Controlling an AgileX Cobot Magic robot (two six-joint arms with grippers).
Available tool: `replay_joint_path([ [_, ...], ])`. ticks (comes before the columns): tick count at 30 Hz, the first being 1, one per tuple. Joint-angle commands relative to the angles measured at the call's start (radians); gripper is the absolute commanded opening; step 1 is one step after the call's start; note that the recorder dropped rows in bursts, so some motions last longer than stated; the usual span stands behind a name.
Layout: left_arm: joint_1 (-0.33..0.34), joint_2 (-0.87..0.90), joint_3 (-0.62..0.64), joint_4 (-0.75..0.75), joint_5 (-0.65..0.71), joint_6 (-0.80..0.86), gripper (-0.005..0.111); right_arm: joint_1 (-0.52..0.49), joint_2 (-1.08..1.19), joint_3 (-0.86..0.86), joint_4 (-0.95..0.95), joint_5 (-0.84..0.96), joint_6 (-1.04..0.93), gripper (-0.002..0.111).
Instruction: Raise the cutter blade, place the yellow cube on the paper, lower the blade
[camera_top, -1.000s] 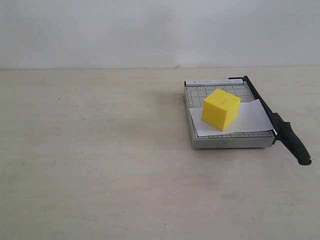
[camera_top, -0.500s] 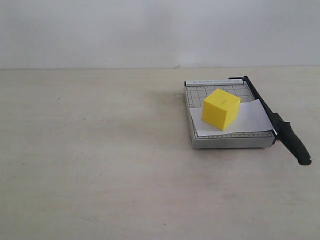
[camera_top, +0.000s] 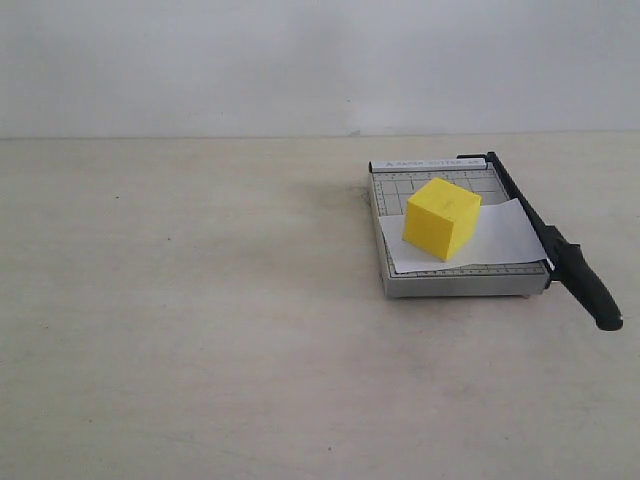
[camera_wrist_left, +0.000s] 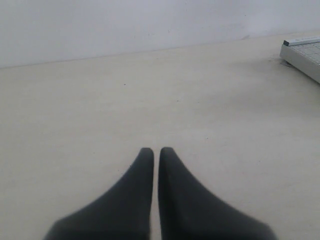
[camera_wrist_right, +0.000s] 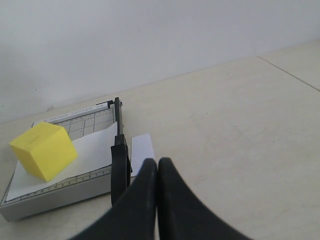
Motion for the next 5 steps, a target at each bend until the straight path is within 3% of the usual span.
replay_joint_path([
  [1, 0.003, -0.004, -0.001, -0.011, 0.003, 0.005, 0.004, -0.003, -0.007, 0.000, -0.008, -0.005, -0.009, 0.000],
  [5, 0.003, -0.004, -0.001, -0.011, 0.003, 0.005, 0.004, -0.003, -0.007, 0.000, -0.008, -0.005, -0.009, 0.000],
])
